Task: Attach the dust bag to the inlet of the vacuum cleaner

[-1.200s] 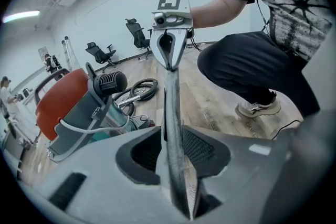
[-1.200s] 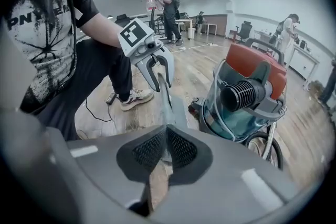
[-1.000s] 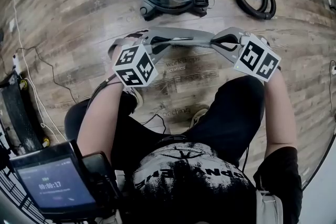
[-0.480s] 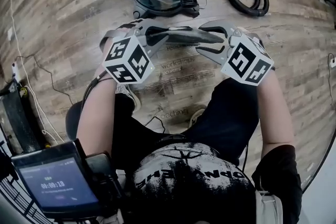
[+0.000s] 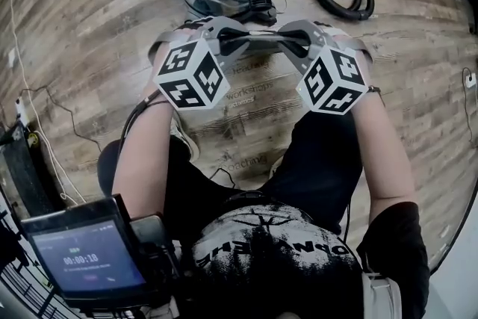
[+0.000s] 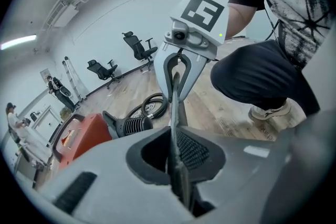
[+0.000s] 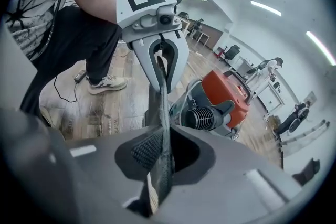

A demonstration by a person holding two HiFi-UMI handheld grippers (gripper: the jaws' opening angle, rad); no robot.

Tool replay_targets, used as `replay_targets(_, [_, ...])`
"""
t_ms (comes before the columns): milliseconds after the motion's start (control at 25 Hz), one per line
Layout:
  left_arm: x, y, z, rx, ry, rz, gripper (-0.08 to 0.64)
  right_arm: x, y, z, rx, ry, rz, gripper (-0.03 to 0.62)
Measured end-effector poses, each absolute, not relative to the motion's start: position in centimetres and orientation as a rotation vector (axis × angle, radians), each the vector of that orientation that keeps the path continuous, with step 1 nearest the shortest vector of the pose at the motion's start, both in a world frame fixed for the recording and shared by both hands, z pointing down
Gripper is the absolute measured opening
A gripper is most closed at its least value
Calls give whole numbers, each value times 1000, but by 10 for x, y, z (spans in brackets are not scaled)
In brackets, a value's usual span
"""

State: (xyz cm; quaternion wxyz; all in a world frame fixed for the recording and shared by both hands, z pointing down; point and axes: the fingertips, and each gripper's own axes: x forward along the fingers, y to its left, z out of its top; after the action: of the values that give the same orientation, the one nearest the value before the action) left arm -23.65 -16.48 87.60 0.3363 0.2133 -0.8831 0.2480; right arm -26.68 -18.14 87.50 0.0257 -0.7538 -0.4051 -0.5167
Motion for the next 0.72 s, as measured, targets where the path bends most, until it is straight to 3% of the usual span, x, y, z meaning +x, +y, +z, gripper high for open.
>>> replay_targets(720, [-265, -130, 881, 451, -2376, 573, 28, -300, -141, 875, -2287, -1348, -1636, 37])
